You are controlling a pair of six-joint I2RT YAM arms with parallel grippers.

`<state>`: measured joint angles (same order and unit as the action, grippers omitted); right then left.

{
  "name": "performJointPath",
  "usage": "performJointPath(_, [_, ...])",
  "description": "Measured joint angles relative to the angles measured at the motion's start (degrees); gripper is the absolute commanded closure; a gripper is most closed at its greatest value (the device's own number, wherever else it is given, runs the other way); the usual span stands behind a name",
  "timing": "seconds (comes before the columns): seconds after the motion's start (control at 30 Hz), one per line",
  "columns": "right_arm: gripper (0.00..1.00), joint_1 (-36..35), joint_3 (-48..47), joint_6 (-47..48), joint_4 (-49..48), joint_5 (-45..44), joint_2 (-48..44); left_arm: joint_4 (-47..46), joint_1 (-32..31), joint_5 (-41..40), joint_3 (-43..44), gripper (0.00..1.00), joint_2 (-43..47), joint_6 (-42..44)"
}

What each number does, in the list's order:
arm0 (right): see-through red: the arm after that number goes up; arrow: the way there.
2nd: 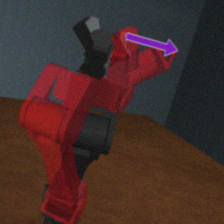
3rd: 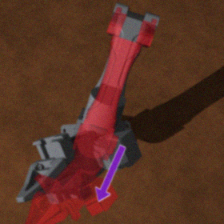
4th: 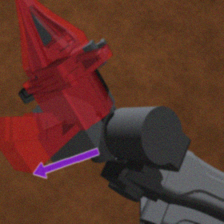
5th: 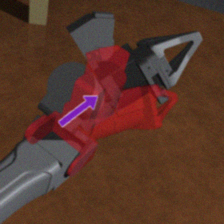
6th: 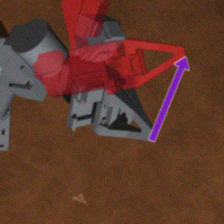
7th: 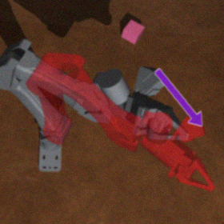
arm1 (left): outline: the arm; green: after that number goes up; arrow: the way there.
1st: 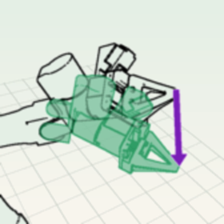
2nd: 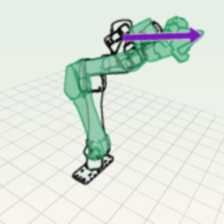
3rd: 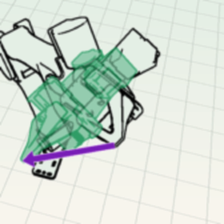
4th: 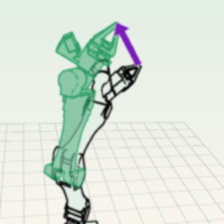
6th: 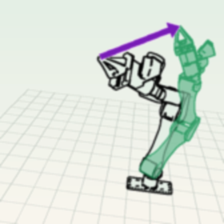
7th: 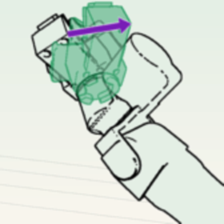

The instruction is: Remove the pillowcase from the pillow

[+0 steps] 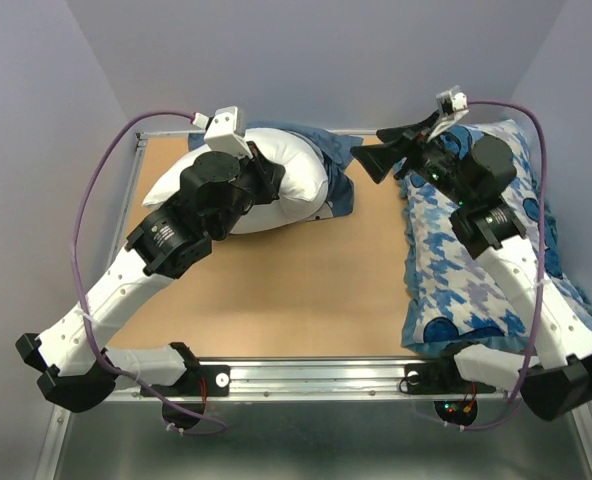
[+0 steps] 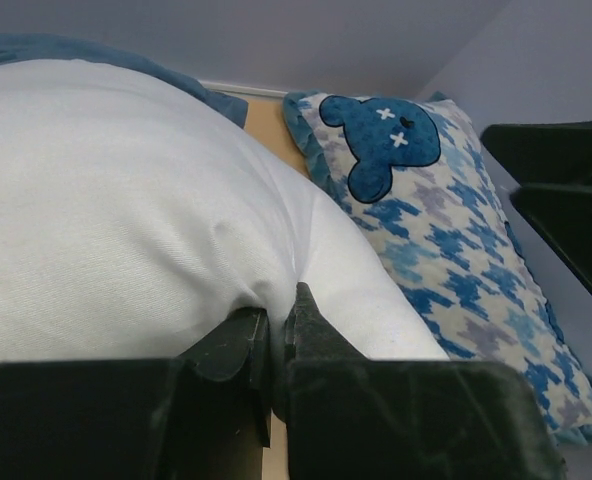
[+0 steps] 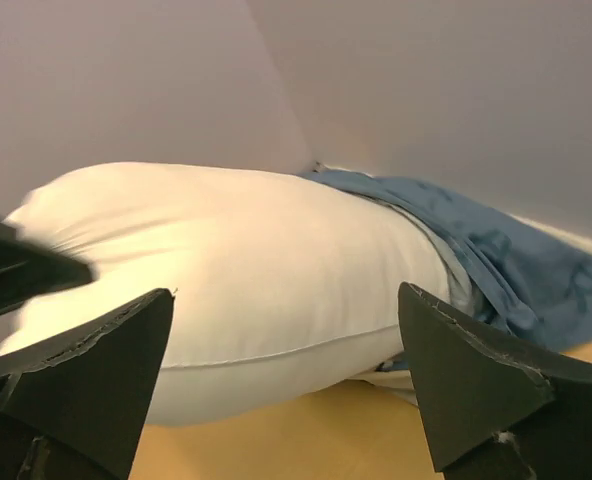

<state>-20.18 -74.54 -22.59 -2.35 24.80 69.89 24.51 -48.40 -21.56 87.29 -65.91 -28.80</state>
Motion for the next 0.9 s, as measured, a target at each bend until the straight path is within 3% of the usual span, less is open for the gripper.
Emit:
performJointPath(0.1, [0.0,-2.2,3.5,3.7,-3.8,2.0,-5.4,0.2,0.2,0.4,1.6,1.0,-1.2,0.3])
performJointPath(0.2, [0.0,-9.1,5.7,9.6,-5.2,1.1,-6.7,0.5,0.3,0.6,4.1,1.0,-2.8,0.6])
performJointPath(0.33, [0.0,-16.0,6.2,15.5,-4.5,-0.6,-3.8,1.7,0.6,1.0,7.2,1.0,-4.8,1.1])
performJointPath(0.73, [0.03,-22.6,2.4,26.0,-4.2,-8.1,5.0,4.5,1.0,3.5,11.3,1.0,-7.4,2.5])
performJointPath(0.8, [0.22,-23.0,0.2,26.2,-4.2,-9.3,7.8,4.9,1.3,4.0,12.4,1.0,-8.2,3.0])
performJointPath(0.83, [0.52,-23.0,-0.6,25.8,-4.2,-10.1,8.8,5.1,1.4,4.2,12.9,1.0,-8.5,3.3])
performJointPath(0.9, [0.83,-23.0,-2.4,25.3,-3.8,-12.3,10.5,5.4,1.7,4.7,14.2,1.0,-9.3,4.2])
